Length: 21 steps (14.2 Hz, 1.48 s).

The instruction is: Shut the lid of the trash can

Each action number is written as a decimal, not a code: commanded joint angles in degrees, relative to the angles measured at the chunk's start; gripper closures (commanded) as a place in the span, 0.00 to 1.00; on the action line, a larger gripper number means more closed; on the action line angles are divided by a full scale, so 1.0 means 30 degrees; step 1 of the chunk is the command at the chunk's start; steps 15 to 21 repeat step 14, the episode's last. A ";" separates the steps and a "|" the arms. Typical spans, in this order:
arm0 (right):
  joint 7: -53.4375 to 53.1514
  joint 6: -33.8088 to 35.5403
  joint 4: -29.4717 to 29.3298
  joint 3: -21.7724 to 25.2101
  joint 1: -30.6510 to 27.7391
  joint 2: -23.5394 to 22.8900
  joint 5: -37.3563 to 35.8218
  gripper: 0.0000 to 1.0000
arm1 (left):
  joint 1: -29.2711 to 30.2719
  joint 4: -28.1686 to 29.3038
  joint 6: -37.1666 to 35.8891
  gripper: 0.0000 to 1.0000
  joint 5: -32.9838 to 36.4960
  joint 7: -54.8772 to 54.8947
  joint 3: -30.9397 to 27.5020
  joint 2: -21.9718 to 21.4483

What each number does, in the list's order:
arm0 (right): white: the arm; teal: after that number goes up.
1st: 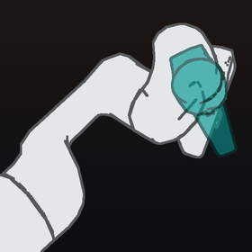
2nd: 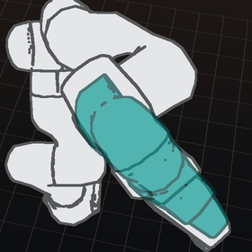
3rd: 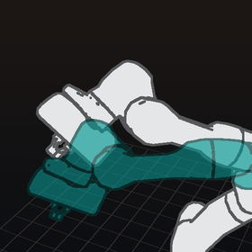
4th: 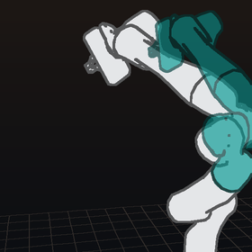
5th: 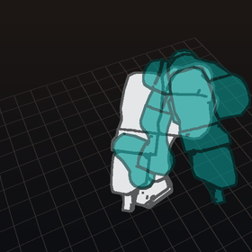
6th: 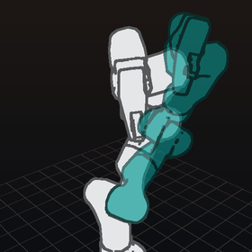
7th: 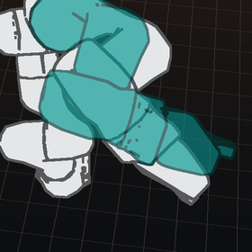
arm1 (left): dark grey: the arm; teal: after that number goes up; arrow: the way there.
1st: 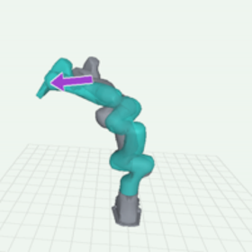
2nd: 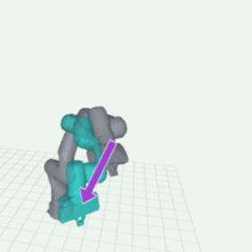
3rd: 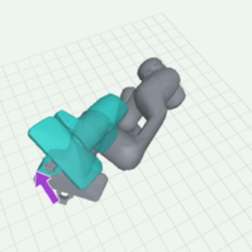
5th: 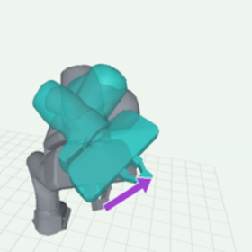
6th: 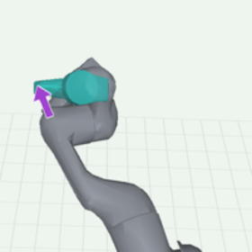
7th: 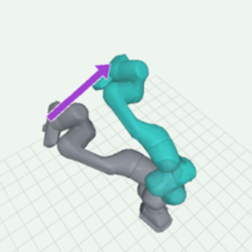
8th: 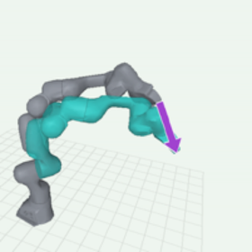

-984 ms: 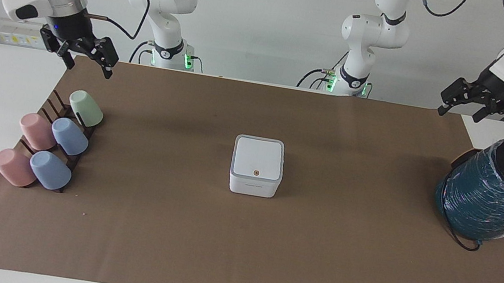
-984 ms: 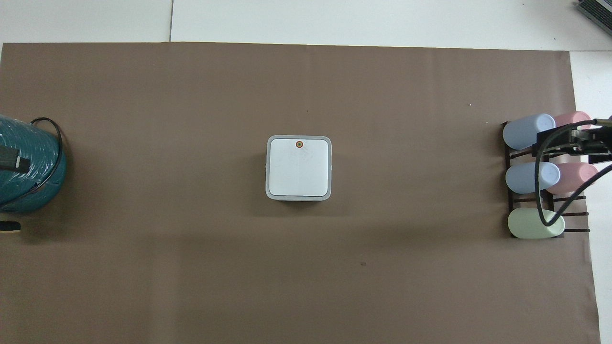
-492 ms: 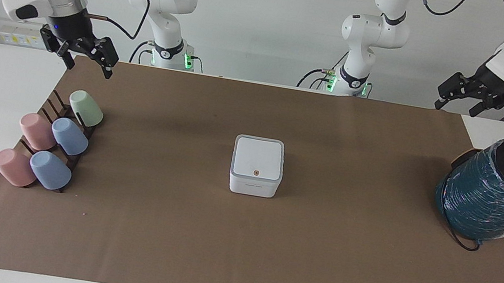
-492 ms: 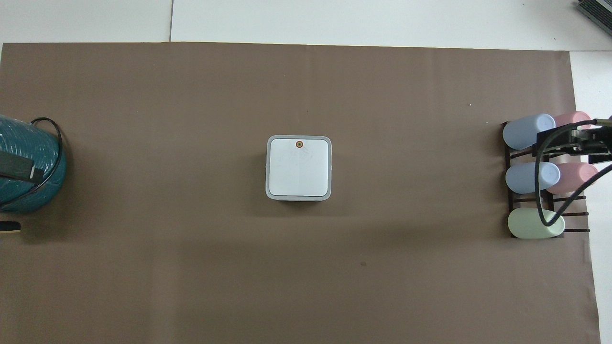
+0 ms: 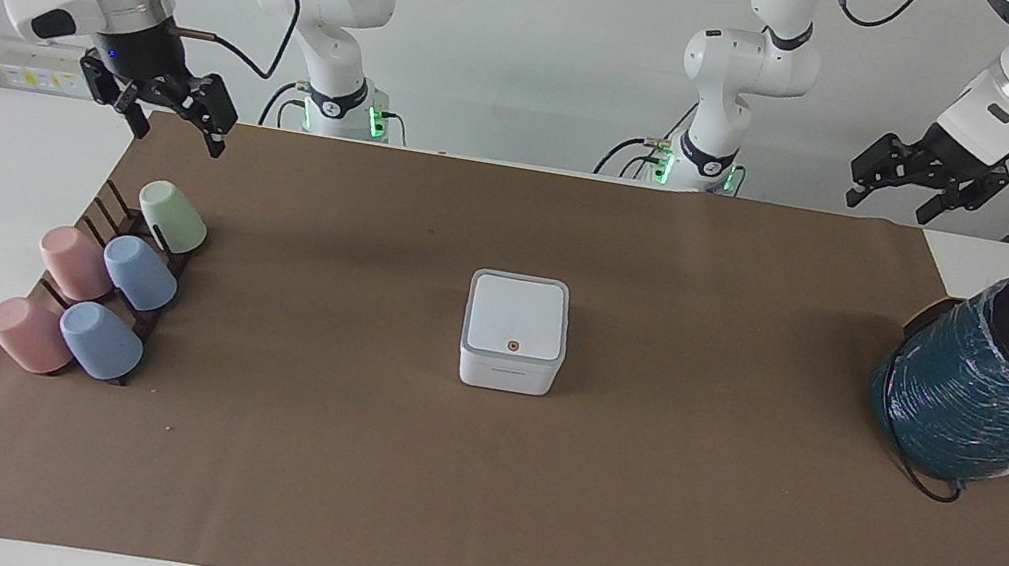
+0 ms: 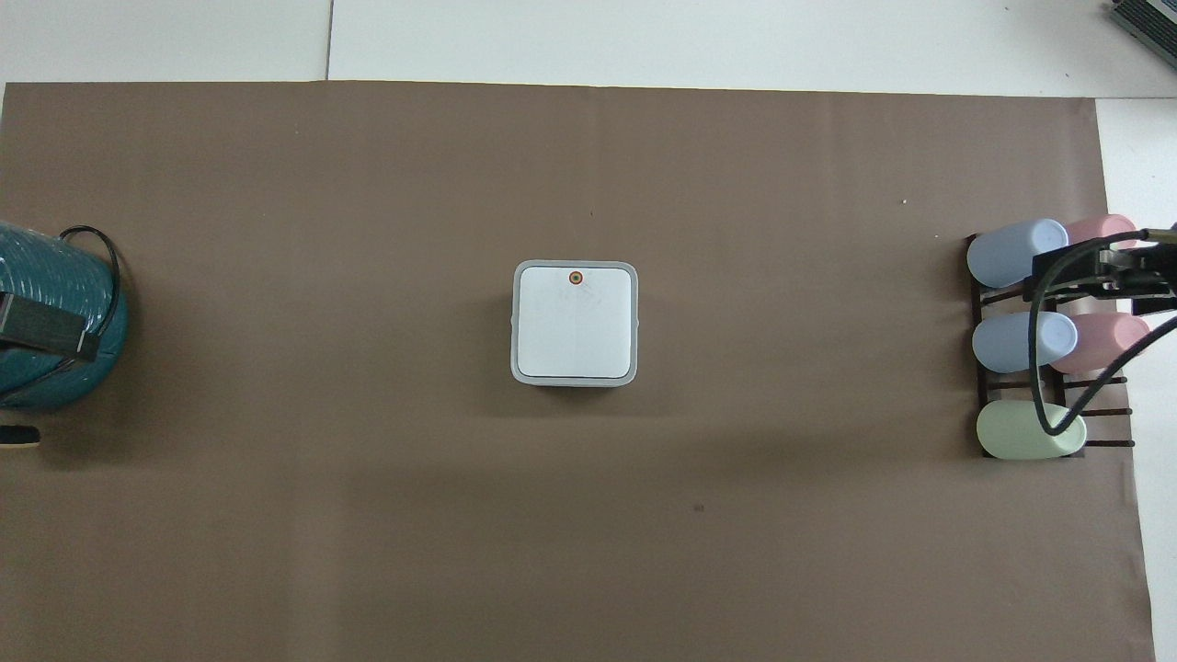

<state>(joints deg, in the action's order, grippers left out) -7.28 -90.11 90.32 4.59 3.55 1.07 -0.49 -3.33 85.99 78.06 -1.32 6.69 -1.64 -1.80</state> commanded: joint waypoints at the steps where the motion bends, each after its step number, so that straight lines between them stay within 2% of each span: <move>1: 0.0551 -0.0110 0.0567 -0.0008 -0.0071 0.0522 -0.0217 0.00 | 0.0172 0.0543 -0.0238 0.00 0.0528 -0.0558 0.0460 -0.0572; 7: 0.0551 -0.0110 0.0567 -0.0008 -0.0071 0.0493 -0.0217 0.00 | 0.0172 0.0632 0.0493 0.00 0.0528 -0.1319 0.0460 -0.0631; 11: 0.0551 -0.0111 0.0567 -0.0008 -0.0071 0.0493 -0.0217 0.00 | 0.0172 0.0896 0.2105 0.00 0.0528 -0.1585 0.0460 -0.0631; 21: 0.0551 -0.0139 0.0567 -0.0008 -0.0071 0.0493 -0.0217 0.00 | 0.0172 0.1013 0.2077 0.00 0.0528 -0.1644 0.0460 -0.0631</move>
